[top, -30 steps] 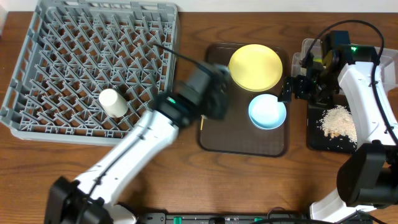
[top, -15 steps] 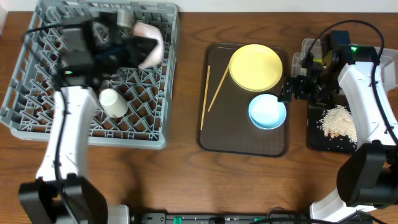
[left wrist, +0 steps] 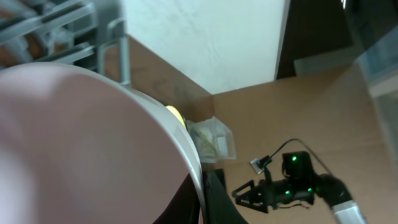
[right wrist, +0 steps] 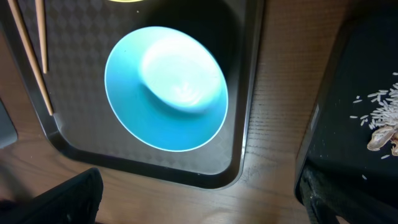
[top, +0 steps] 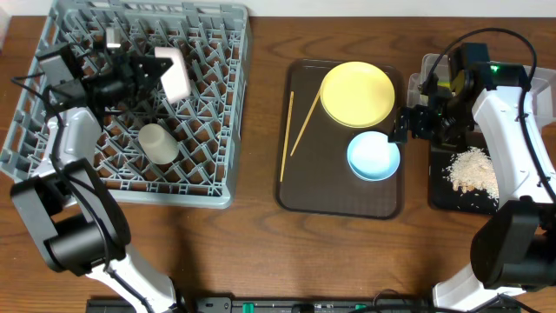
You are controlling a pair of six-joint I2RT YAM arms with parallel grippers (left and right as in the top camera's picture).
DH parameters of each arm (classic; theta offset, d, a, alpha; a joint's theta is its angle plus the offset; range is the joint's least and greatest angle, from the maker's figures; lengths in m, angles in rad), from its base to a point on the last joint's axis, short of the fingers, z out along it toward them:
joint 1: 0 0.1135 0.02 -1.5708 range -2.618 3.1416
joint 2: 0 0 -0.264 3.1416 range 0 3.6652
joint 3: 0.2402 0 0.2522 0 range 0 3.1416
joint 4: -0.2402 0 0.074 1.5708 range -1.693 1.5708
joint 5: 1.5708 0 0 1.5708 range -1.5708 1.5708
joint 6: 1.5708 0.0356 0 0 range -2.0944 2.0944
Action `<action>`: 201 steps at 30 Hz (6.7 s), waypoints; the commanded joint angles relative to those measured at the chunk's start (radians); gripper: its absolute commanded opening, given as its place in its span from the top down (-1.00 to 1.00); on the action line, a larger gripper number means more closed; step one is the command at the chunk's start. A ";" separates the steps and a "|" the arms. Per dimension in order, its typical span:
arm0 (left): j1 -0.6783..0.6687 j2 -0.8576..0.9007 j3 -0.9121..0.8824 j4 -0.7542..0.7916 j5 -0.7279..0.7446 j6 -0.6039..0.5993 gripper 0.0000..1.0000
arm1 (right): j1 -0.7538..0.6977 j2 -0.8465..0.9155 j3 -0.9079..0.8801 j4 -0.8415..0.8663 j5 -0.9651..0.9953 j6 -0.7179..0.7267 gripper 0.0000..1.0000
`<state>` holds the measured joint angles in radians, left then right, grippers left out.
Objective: Sort waste into correct bins and load items into the dishwasher
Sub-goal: 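Set the white bowl into the dish rack and open the left gripper, then move the left gripper over to the light-blue bowl on the tray, then close the left gripper on the light-blue bowl rim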
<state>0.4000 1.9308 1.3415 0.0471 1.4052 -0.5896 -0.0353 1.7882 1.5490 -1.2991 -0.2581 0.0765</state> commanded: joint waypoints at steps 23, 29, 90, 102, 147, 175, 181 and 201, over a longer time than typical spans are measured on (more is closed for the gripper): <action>0.055 0.032 0.008 -0.194 -0.020 -0.061 0.88 | -0.003 -0.024 0.001 -0.004 -0.008 0.013 -0.99; 0.077 0.032 0.008 -0.203 -0.076 -0.063 0.88 | -0.003 -0.024 0.001 -0.019 -0.008 0.013 -0.99; -0.269 -0.388 0.009 -0.563 -0.752 0.283 -0.96 | -0.024 -0.024 0.001 -0.061 0.171 0.093 -0.98; -0.766 -0.358 0.007 -0.608 -1.081 0.332 -0.96 | -0.185 -0.024 0.001 -0.103 0.284 0.211 -0.98; -1.430 0.110 0.007 -0.273 -1.478 0.676 -0.85 | -0.338 -0.024 0.001 -0.111 0.230 0.245 -0.98; -1.424 0.051 0.007 -0.353 -1.654 0.676 0.26 | -0.338 -0.024 0.001 -0.111 0.224 0.244 -0.99; -1.404 0.036 0.007 -0.360 -1.653 0.675 0.35 | -0.338 -0.024 0.001 -0.111 0.224 0.245 -0.98; -1.402 0.044 0.006 -0.378 -1.567 0.675 0.14 | -0.338 -0.024 0.001 -0.116 0.224 0.244 -0.98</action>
<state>-1.0050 1.9858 1.3434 -0.3313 -0.1772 0.0830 -0.3729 1.7882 1.5490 -1.4136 -0.0299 0.3069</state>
